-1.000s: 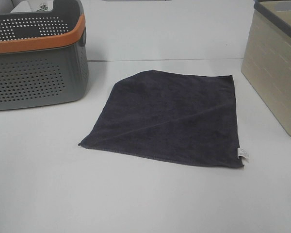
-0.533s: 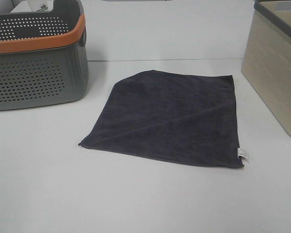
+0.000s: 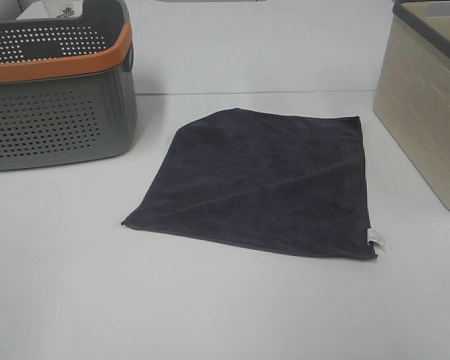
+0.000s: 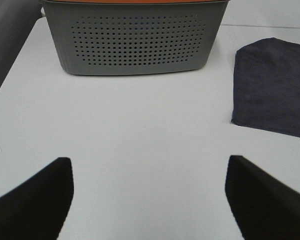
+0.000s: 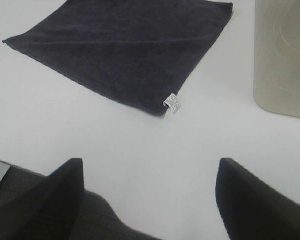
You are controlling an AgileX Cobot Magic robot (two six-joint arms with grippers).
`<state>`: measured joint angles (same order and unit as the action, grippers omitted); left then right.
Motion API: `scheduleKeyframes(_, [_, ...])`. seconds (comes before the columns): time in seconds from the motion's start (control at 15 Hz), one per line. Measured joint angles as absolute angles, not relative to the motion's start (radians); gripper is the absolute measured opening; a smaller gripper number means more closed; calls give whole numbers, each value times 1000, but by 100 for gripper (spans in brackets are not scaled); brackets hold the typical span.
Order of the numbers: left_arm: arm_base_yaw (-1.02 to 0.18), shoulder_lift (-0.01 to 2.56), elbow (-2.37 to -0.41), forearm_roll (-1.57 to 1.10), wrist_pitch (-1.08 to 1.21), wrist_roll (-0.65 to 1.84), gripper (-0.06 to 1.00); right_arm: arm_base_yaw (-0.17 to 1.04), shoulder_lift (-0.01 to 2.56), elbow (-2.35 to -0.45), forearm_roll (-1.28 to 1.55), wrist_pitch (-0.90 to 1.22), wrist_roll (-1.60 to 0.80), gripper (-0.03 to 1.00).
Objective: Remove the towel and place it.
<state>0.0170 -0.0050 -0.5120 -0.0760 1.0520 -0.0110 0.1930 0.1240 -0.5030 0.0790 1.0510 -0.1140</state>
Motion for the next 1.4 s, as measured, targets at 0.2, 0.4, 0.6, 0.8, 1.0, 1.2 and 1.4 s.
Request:
scheduleKeyframes(0.2, [17, -5, -511, -77, 1052, -11, 75, 193, 23, -503, 81, 1050, -114, 72])
scheduleKeyframes(0.4, [17, -5, -511, -80, 1052, -10, 75, 193, -4, -503, 84, 1052, -114, 72])
scheduleKeyframes(0.6, [17, -5, -511, -80, 1052, -10, 75, 193, -4, -503, 85, 1052, -112, 72])
scheduleKeyframes(0.8, [17, -5, -511, -80, 1052, -10, 75, 193, -4, -503, 85, 1052, -112, 72])
scheduleKeyframes(1.0, [17, -5, -511, -80, 1052, -10, 75, 193, -4, -503, 85, 1052, -112, 72])
scheduleKeyframes(1.2, [17, -5, -511, -80, 1052, -10, 75, 193, -4, -503, 85, 1052, -112, 72])
scheduleKeyframes(1.4, [17, -5, -511, -80, 1052, -10, 75, 193, -4, -503, 85, 1052, -112, 72])
